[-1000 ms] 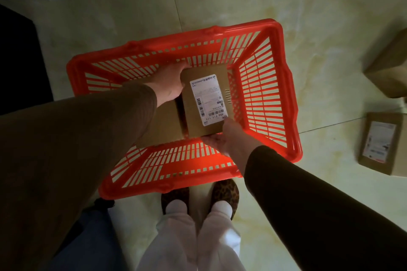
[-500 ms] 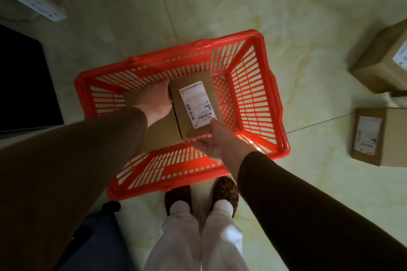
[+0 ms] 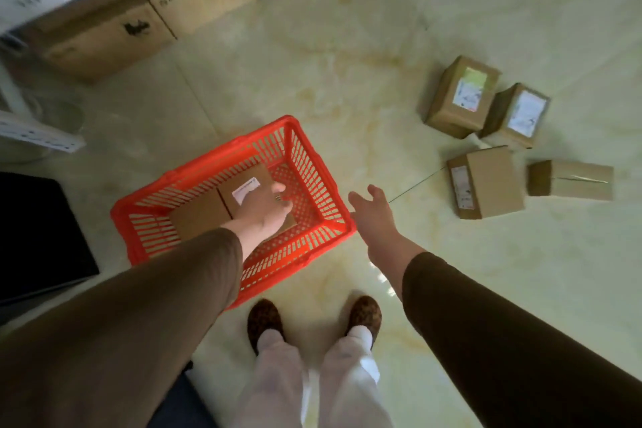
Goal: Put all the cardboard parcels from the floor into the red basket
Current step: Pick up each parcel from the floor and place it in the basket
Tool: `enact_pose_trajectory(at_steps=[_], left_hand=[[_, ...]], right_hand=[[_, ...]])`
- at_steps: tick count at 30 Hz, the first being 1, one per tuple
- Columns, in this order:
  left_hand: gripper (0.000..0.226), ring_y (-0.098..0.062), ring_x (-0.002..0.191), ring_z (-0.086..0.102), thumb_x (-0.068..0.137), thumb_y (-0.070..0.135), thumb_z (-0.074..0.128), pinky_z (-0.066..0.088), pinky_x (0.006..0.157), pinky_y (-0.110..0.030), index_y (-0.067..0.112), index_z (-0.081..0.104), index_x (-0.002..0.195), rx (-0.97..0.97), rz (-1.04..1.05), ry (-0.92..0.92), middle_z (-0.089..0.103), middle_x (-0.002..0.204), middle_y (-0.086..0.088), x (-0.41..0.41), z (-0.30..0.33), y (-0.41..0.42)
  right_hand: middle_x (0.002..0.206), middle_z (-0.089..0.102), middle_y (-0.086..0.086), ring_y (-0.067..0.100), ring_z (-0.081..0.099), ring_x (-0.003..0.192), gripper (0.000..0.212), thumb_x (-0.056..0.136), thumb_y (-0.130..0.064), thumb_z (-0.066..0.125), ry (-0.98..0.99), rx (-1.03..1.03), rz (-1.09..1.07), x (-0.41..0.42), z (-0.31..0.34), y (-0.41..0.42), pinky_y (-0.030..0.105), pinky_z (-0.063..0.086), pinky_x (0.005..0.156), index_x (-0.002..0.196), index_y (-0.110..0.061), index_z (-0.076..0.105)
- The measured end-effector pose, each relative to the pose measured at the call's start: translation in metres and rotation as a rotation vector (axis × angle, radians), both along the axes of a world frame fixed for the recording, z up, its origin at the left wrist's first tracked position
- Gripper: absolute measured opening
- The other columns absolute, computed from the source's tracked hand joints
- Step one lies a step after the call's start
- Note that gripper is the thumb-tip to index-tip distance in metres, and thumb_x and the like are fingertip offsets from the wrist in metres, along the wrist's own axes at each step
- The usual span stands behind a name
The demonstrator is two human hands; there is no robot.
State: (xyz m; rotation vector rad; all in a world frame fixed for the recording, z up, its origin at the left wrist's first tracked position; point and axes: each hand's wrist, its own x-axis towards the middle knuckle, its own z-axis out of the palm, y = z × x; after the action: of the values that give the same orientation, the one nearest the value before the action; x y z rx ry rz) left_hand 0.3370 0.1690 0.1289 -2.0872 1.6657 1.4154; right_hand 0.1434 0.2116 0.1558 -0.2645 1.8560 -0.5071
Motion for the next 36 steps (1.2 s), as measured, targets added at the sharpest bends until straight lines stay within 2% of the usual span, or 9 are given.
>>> enact_pose_trajectory(at_steps=[3, 8, 11, 13, 15, 18, 25, 32, 36], left_hand=[[0.043, -0.024, 0.122, 0.060, 0.095, 0.031, 0.063, 0.044, 0.099, -0.028, 0.018, 0.059, 0.136, -0.010, -0.011, 0.059, 0.063, 0.136, -0.007, -0.054, 0.017, 0.000], [0.040, -0.026, 0.128, 0.056, 0.096, 0.025, 0.061, 0.041, 0.103, -0.030, 0.013, 0.060, 0.135, -0.001, -0.141, 0.062, 0.060, 0.139, -0.007, -0.152, 0.039, 0.011], [0.037, -0.033, 0.118, 0.063, 0.095, 0.027, 0.061, 0.048, 0.096, -0.035, 0.016, 0.063, 0.130, 0.017, -0.132, 0.061, 0.065, 0.132, -0.010, -0.209, 0.042, 0.023], [0.034, -0.032, 0.114, 0.065, 0.094, 0.030, 0.061, 0.049, 0.093, -0.033, 0.019, 0.065, 0.127, 0.005, -0.145, 0.063, 0.065, 0.133, -0.005, -0.249, 0.045, 0.033], [0.033, -0.028, 0.117, 0.063, 0.096, 0.030, 0.059, 0.048, 0.093, -0.031, 0.020, 0.064, 0.127, 0.012, -0.169, 0.077, 0.062, 0.136, -0.002, -0.289, 0.049, 0.043], [0.033, -0.030, 0.118, 0.063, 0.097, 0.029, 0.058, 0.049, 0.091, -0.033, 0.021, 0.063, 0.128, 0.046, -0.187, 0.110, 0.063, 0.135, -0.003, -0.345, 0.057, 0.048], [0.036, -0.023, 0.130, 0.053, 0.100, 0.027, 0.056, 0.041, 0.107, -0.033, 0.017, 0.060, 0.134, 0.081, -0.226, 0.169, 0.055, 0.144, -0.001, -0.449, 0.060, 0.023], [0.038, -0.023, 0.128, 0.055, 0.099, 0.025, 0.057, 0.042, 0.106, -0.032, 0.014, 0.060, 0.135, 0.149, -0.197, 0.209, 0.058, 0.141, -0.004, -0.533, 0.051, 0.000], [0.038, -0.022, 0.123, 0.057, 0.098, 0.026, 0.058, 0.044, 0.100, -0.030, 0.015, 0.060, 0.134, 0.179, -0.160, 0.208, 0.059, 0.139, -0.004, -0.585, 0.046, -0.002]], right_hand=[[0.113, 0.063, 0.001, 0.026, 0.065, 0.108, 0.059, 0.095, -0.033, 0.055, 0.064, -0.018, -0.073, -0.057, 0.012, 0.014, 0.034, 0.046, 0.078, 0.151, -0.028, 0.036], [0.129, 0.061, 0.007, 0.031, 0.062, 0.118, 0.055, 0.095, -0.033, 0.053, 0.066, 0.001, -0.171, -0.158, 0.019, 0.050, 0.045, 0.049, 0.092, 0.147, -0.030, 0.038], [0.137, 0.057, 0.014, 0.037, 0.059, 0.123, 0.055, 0.096, -0.027, 0.055, 0.083, -0.066, -0.187, -0.218, 0.023, 0.068, 0.048, 0.050, 0.099, 0.148, -0.019, 0.039], [0.134, 0.058, 0.011, 0.035, 0.062, 0.118, 0.053, 0.097, -0.028, 0.054, 0.098, -0.073, -0.200, -0.258, 0.029, 0.077, 0.047, 0.050, 0.091, 0.146, -0.017, 0.040], [0.128, 0.058, 0.004, 0.031, 0.064, 0.112, 0.051, 0.097, -0.032, 0.052, 0.103, -0.049, -0.234, -0.293, 0.031, 0.085, 0.041, 0.045, 0.081, 0.146, -0.024, 0.040], [0.132, 0.057, 0.003, 0.029, 0.063, 0.114, 0.051, 0.097, -0.034, 0.053, 0.101, -0.054, -0.291, -0.340, 0.032, 0.090, 0.038, 0.043, 0.083, 0.146, -0.028, 0.042], [0.132, 0.058, 0.004, 0.029, 0.062, 0.114, 0.050, 0.098, -0.035, 0.053, 0.074, -0.030, -0.327, -0.413, 0.026, 0.072, 0.037, 0.046, 0.082, 0.146, -0.027, 0.042], [0.118, 0.061, 0.008, 0.027, 0.060, 0.104, 0.046, 0.100, -0.033, 0.050, 0.107, -0.007, -0.363, -0.491, 0.015, 0.046, 0.036, 0.043, 0.082, 0.144, -0.021, 0.044], [0.111, 0.051, 0.003, 0.026, 0.050, 0.099, 0.045, 0.102, -0.029, 0.048, 0.157, 0.003, -0.314, -0.547, 0.017, 0.048, 0.036, 0.039, 0.083, 0.145, -0.017, 0.044]])
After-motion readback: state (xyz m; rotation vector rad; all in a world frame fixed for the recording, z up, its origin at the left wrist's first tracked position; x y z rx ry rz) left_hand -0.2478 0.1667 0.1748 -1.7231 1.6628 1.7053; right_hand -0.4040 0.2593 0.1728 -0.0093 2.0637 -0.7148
